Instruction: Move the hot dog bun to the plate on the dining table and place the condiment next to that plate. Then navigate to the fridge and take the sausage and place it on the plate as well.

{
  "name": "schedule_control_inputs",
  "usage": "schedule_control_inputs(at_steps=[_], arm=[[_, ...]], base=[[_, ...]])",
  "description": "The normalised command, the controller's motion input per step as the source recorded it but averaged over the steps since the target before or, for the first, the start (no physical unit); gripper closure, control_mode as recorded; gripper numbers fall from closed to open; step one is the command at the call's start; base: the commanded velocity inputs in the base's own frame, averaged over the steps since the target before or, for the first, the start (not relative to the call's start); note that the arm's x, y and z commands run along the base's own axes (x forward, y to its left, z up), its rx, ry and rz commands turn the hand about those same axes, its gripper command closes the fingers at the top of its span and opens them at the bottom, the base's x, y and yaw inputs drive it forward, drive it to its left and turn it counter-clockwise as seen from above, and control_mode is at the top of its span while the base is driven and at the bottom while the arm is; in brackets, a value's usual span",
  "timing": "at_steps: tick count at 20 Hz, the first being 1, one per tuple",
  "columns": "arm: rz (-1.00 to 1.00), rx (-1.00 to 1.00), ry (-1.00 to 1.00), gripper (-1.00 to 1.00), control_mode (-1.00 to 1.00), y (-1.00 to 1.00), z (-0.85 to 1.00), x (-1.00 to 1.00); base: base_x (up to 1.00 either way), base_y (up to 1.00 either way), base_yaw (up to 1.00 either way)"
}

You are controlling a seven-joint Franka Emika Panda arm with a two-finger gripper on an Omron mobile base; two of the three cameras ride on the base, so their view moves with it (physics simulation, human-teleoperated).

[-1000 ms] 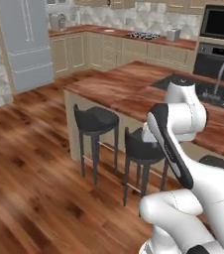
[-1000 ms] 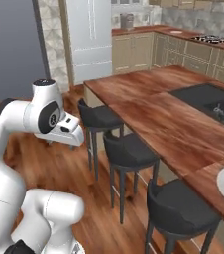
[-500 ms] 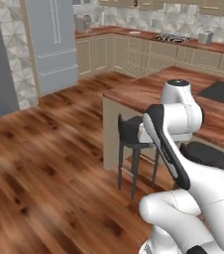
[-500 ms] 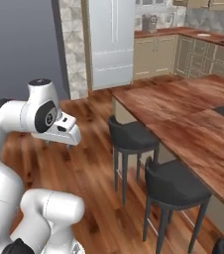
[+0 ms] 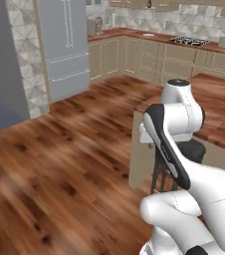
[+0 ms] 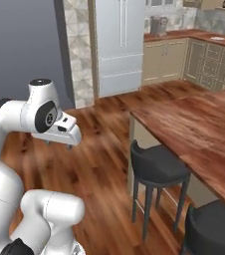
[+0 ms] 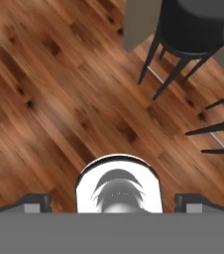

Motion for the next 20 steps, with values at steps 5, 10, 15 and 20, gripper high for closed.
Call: schedule_control_inputs(at_steps=[5,10,15,20], arm=[[0.00,0.00,0.00,-1.00,1.00,0.00,0.00,0.00],[0.00,0.00,0.00,-1.00,1.00,0.00,0.00,0.00],[0.00,0.00,0.00,-1.00,1.00,0.00,0.00,0.00],[0.00,0.00,0.00,-1.00,1.00,0.00,0.00,0.00]], base=[[1.00,0.99,-0.16],[0.98,0.88,-0.28],[0.90,0.71,-0.31],[0.89,0.77,-0.32]])
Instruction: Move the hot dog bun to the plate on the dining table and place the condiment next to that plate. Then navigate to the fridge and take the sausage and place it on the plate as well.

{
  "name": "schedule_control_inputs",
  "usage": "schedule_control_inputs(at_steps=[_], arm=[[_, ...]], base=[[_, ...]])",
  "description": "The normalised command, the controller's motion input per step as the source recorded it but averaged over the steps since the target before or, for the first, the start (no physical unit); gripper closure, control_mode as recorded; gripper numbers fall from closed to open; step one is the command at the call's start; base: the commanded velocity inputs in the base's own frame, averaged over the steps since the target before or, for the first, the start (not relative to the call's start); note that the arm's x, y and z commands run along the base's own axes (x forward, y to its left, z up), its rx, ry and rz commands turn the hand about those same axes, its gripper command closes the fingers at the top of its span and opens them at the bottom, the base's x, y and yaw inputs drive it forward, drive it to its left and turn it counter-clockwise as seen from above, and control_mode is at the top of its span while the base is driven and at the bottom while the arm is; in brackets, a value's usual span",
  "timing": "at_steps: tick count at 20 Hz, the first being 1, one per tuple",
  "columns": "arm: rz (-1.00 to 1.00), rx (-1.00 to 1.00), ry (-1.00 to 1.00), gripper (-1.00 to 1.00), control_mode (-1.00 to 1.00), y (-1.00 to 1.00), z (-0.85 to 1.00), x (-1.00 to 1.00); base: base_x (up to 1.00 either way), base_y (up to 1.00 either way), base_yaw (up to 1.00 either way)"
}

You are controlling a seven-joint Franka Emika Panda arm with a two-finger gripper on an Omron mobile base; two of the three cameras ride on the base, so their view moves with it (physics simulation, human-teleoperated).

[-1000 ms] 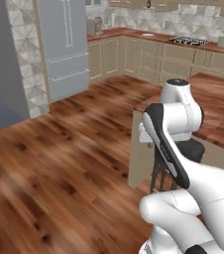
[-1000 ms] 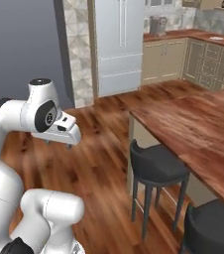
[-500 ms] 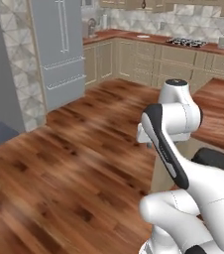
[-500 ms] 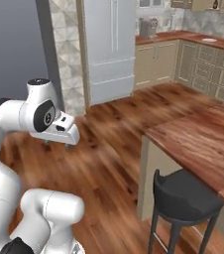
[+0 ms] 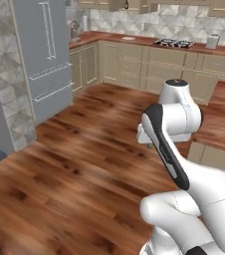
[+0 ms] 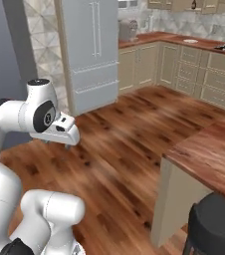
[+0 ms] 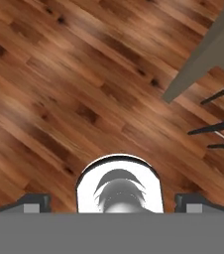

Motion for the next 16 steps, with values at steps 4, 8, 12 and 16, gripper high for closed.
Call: schedule_control_inputs(at_steps=[4,8,12,16], arm=[[0.00,0.00,0.00,-1.00,1.00,0.00,0.00,0.00],[0.00,0.00,0.00,-1.00,1.00,0.00,0.00,0.00],[0.00,0.00,0.00,-1.00,1.00,0.00,0.00,0.00],[0.00,0.00,0.00,-1.00,1.00,0.00,0.00,0.00]], base=[[0.97,0.67,-0.32],[1.00,0.46,-0.34],[1.00,0.38,-0.39],[1.00,0.36,-0.41]])
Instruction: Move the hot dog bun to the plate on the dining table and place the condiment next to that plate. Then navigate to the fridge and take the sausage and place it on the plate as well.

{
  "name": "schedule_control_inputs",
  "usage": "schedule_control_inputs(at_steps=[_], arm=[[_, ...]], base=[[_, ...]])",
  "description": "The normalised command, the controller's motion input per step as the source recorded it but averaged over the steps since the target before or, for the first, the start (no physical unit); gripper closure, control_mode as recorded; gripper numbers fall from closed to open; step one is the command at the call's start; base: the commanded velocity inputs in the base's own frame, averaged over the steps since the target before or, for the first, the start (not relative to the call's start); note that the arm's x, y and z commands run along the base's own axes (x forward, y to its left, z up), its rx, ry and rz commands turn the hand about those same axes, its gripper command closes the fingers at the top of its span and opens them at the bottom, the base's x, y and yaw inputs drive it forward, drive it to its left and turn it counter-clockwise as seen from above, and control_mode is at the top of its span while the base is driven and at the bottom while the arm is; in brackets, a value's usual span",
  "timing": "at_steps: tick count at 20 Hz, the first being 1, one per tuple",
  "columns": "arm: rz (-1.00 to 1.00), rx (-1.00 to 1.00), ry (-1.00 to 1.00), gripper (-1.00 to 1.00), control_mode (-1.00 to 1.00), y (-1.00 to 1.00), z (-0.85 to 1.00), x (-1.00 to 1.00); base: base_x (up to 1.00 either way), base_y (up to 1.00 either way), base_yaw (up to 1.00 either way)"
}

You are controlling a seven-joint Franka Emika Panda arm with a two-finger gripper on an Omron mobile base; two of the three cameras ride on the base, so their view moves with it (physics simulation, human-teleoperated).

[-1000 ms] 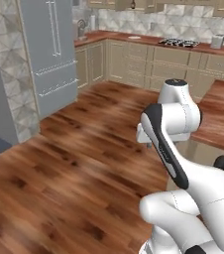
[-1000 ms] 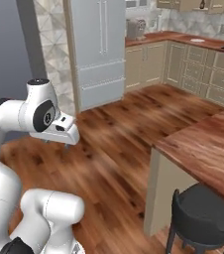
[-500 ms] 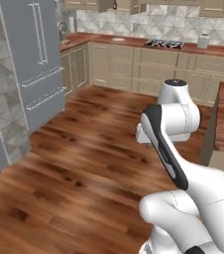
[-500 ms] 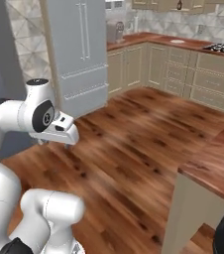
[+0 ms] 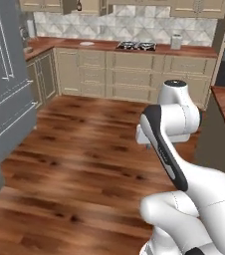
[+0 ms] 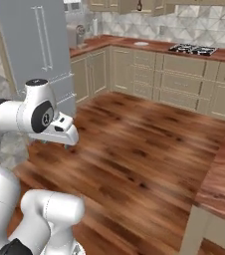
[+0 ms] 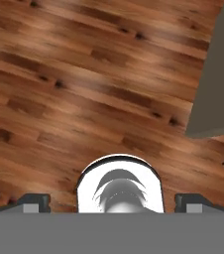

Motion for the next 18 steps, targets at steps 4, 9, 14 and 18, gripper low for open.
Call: schedule_control_inputs(at_steps=[4,9,14,18], arm=[[0.00,0.00,0.00,-1.00,1.00,0.00,0.00,0.00],[0.00,0.00,0.00,-1.00,1.00,0.00,0.00,0.00],[0.00,0.00,0.00,-1.00,1.00,0.00,0.00,0.00],[0.00,0.00,0.00,-1.00,1.00,0.00,0.00,0.00]], base=[[1.00,0.40,-0.40],[0.98,0.54,-0.38],[0.99,0.65,-0.31],[0.98,0.73,-0.25]])
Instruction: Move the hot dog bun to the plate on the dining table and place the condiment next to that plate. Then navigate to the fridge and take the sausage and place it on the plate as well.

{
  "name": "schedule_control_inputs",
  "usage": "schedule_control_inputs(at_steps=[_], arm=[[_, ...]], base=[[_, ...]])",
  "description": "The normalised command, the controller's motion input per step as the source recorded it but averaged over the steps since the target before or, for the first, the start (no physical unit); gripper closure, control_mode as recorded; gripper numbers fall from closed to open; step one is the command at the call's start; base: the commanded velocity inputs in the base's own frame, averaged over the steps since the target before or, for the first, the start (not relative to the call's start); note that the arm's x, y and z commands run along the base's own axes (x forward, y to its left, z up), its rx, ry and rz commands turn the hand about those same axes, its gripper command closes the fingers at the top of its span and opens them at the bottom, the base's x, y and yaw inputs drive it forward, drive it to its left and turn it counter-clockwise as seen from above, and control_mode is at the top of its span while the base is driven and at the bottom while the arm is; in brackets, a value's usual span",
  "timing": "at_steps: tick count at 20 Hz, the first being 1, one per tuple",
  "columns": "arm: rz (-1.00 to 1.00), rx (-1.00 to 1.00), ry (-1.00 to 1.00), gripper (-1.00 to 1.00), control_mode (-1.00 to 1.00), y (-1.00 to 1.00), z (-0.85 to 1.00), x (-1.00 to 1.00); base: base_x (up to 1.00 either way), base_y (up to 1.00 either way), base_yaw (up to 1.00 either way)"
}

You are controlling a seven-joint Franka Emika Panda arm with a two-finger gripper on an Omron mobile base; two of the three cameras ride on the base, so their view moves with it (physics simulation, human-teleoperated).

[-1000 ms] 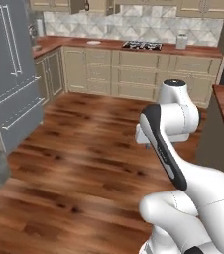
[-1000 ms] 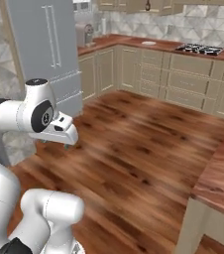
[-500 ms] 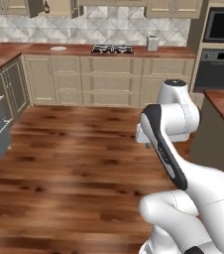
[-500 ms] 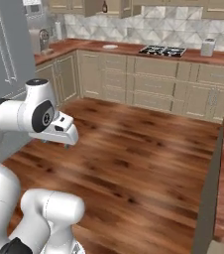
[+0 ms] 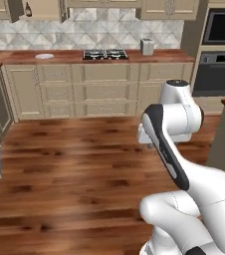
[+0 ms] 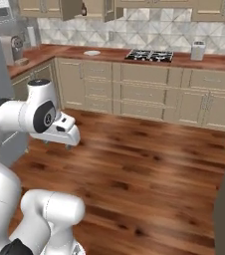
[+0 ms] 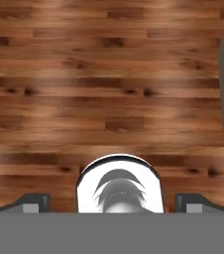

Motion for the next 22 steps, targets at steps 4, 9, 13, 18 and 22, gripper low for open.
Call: schedule_control_inputs(at_steps=[4,9,13,18,22], arm=[[0.00,0.00,0.00,-1.00,1.00,0.00,0.00,0.00],[0.00,0.00,0.00,-1.00,1.00,0.00,0.00,0.00],[0.00,0.00,0.00,-1.00,1.00,0.00,0.00,0.00],[0.00,0.00,0.00,-1.00,1.00,0.00,0.00,0.00],[0.00,0.00,0.00,-1.00,1.00,0.00,0.00,0.00]], base=[[1.00,0.80,-0.12],[1.00,0.60,-0.01],[1.00,0.33,0.00],[1.00,0.02,0.00],[1.00,0.03,0.00]])
